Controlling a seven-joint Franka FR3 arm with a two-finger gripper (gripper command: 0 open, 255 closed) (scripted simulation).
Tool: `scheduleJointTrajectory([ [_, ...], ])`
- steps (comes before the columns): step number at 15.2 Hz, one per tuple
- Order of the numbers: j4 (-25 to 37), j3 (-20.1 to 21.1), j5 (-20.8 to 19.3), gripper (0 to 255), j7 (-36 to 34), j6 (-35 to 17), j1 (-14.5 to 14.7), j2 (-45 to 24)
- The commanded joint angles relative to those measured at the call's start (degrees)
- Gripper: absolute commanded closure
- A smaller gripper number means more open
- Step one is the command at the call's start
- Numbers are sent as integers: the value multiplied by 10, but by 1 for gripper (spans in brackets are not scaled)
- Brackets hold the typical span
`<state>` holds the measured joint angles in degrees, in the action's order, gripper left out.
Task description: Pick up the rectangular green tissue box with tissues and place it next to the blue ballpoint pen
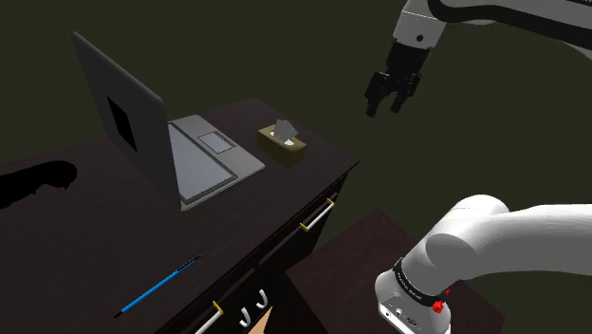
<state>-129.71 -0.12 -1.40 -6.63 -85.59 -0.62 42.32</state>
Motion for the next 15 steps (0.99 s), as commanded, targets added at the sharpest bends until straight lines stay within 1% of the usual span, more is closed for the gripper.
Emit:
scheduleJointTrajectory([
  [1, 0, 0, 0, 0, 0, 0, 0, 0],
  [5, -31, -29, 20, 0, 25, -95, 3, -38],
  [9, -47, -58, 47, 0, 57, -187, 11, -90],
  [12, -49, -79, 74, 0, 86, -252, 20, -137],
  [15, -42, -100, 110, 0, 121, -312, 33, -190],
])
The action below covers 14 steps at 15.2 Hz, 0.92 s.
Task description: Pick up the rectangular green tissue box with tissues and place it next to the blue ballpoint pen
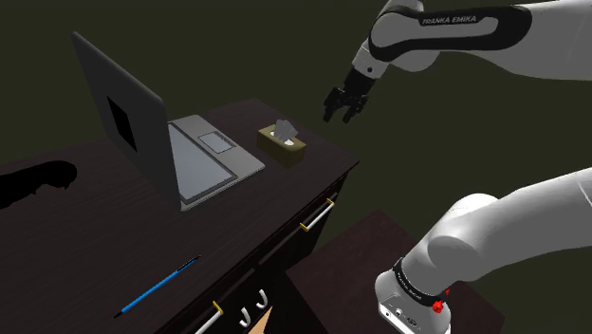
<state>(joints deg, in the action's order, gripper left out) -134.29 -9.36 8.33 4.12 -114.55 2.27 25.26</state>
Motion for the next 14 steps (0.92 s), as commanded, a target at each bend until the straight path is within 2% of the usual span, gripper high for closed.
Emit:
scheduleJointTrajectory([
  [1, 8, -15, 27, 0, 27, -40, 9, -38],
  [8, 70, -56, 162, 0, 143, -133, 42, -182],
  [14, 164, -63, 308, 0, 254, -156, 46, -315],
])
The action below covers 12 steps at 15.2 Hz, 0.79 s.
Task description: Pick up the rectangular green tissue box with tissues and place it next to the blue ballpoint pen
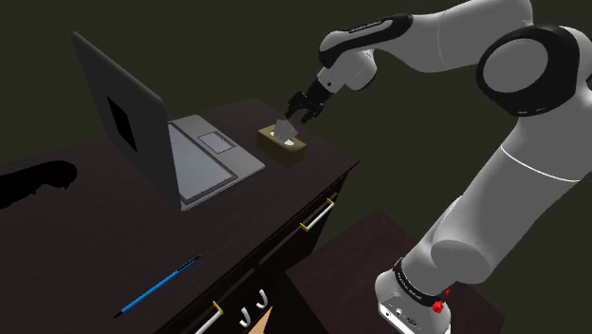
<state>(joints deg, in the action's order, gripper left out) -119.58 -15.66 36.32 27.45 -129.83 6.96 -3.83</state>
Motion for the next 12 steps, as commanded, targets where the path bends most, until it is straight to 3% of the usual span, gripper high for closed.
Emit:
scheduleJointTrajectory([
  [1, 36, 3, 51, 0, 37, -3, -4, -46],
  [3, 73, 10, 90, 0, 64, 0, -12, -86],
  [12, 80, 26, 119, 0, 80, -35, -5, -127],
])
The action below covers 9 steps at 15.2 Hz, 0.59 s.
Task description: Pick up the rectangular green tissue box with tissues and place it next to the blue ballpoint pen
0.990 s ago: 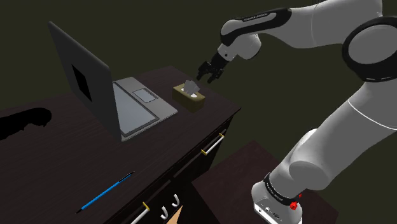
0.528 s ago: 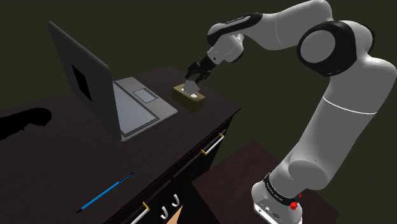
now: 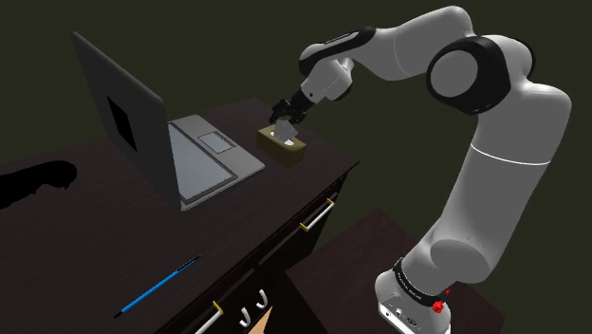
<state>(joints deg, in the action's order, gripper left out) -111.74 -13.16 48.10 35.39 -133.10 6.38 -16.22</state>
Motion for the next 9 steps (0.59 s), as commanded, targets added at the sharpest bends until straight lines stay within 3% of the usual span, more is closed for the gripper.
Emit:
scheduleJointTrajectory([
  [1, 1, 1, 2, 0, 0, -2, 0, -3],
  [6, 1, 1, 2, 0, 0, -2, 0, -3],
  [7, 1, 1, 2, 255, 1, -2, 0, -3],
  [9, 1, 1, 2, 255, 0, -2, 0, -3],
])
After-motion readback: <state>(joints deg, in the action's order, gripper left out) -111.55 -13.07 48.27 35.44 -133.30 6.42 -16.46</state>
